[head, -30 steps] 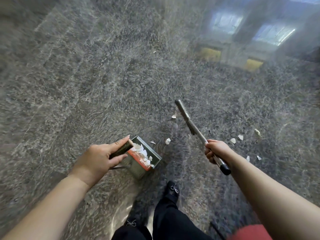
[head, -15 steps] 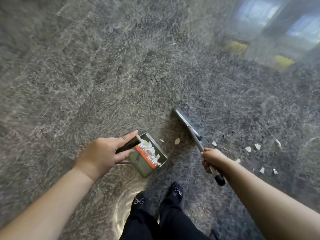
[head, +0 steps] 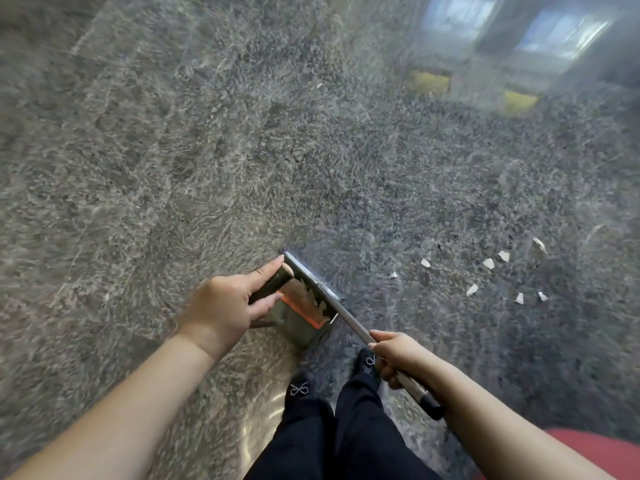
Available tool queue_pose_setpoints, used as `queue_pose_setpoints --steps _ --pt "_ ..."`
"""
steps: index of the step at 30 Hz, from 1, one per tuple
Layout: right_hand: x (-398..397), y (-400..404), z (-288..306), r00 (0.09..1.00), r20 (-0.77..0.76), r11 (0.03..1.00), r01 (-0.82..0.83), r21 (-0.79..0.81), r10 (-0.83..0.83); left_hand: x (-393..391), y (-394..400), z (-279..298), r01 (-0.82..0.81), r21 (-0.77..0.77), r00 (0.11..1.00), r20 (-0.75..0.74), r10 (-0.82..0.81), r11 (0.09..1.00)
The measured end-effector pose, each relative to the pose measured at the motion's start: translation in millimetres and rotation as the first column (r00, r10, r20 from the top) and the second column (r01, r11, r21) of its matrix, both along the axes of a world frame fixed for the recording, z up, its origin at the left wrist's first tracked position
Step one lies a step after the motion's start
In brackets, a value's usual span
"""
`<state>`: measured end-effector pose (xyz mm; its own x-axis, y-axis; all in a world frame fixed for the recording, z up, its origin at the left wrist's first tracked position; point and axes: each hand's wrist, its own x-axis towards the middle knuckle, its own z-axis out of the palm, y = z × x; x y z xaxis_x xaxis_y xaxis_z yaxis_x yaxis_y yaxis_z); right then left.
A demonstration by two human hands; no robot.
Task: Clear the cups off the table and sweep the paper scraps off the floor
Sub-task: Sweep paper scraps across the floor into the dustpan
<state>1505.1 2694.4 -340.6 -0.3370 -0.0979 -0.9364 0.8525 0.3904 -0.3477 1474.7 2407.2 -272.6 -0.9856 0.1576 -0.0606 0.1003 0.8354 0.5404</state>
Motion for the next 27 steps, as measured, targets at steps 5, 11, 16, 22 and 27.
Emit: queue_pose_setpoints --steps 5,11,16,22,27 --pt "7 -4 20 0.988 0.094 0.989 0.129 -0.07 -0.122 5 -4 0 0.026 0.026 1.0 -0.014 -0.026 0.999" --pt "30 -6 41 0.965 0.083 0.962 0.256 -0.093 -0.249 3 -13 1 0.035 0.001 0.999 0.003 -0.035 0.999" --pt "34 0 41 0.919 0.057 0.913 0.394 -0.103 -0.39 14 -27 0 0.089 0.018 0.996 0.016 -0.089 0.996" --pt "12 3 18 0.933 -0.028 0.933 0.358 -0.019 -0.359 13 -29 0 0.096 -0.008 0.994 0.051 -0.096 0.995" --pt "-4 -11 -4 0.94 0.044 0.94 0.34 -0.002 -0.339 9 -25 4 0.114 -0.013 0.993 -0.003 -0.114 0.993"
